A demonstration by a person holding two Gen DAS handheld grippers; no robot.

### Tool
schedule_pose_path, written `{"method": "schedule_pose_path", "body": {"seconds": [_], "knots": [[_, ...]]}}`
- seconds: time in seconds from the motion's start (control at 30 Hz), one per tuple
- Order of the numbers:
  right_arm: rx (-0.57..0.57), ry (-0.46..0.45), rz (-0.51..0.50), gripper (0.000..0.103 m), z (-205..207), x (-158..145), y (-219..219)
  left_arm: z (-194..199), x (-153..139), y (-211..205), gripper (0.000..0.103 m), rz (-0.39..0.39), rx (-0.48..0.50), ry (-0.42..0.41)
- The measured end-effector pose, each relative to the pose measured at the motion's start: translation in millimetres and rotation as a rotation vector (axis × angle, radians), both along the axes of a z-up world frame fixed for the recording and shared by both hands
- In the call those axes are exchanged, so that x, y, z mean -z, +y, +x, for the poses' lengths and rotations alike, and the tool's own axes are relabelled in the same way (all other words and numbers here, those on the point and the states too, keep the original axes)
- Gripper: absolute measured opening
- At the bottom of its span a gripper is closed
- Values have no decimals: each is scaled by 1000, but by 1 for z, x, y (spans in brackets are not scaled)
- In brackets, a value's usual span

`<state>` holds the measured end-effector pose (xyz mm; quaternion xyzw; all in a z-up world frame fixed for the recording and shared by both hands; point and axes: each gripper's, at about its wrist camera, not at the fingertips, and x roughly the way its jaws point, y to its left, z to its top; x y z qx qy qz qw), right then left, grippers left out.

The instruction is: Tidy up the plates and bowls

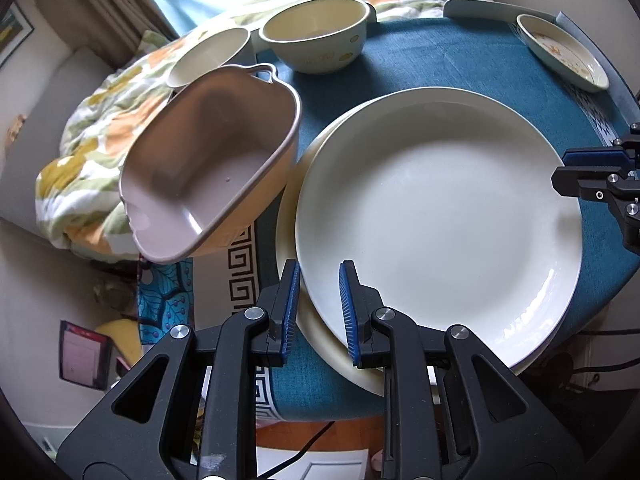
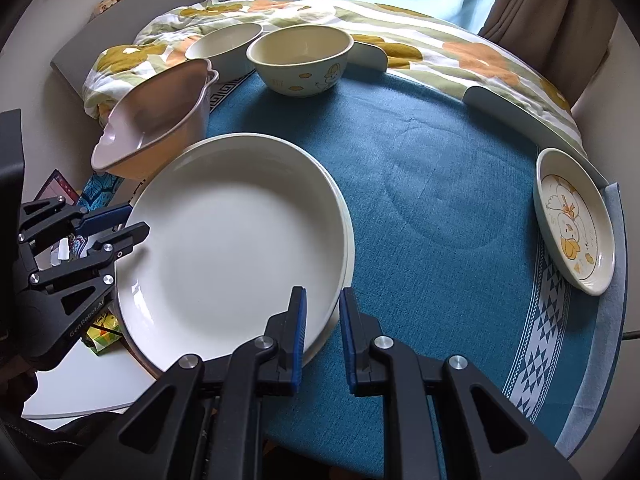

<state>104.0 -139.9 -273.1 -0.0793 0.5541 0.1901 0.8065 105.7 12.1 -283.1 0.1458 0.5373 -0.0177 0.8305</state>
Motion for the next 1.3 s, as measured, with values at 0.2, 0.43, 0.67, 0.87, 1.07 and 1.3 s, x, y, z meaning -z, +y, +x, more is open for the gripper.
{"method": "schedule_pose_path", "body": {"seconds": [0.2, 0.43, 0.67, 0.87, 1.07, 1.3], "knots": [[-1, -2, 7, 15, 1, 1, 0, 1, -1, 4, 18, -19, -3, 1], [51, -42, 77, 15, -1, -22, -10, 9, -32, 9, 18, -81, -25, -48], [189, -138, 149, 82, -12, -68, -49, 28, -86, -9, 58, -201, 45, -108], [349, -283, 148, 103, -40, -102, -96, 46, -118, -46, 103, -295, 163, -159], [560, -229, 99, 103, -40, -116, -161, 93, -140, -116, 103, -440, 361, -118], [779, -180, 270, 103, -14, -89, -242, 164, -128, -214, 102, -494, 528, 36]]}}
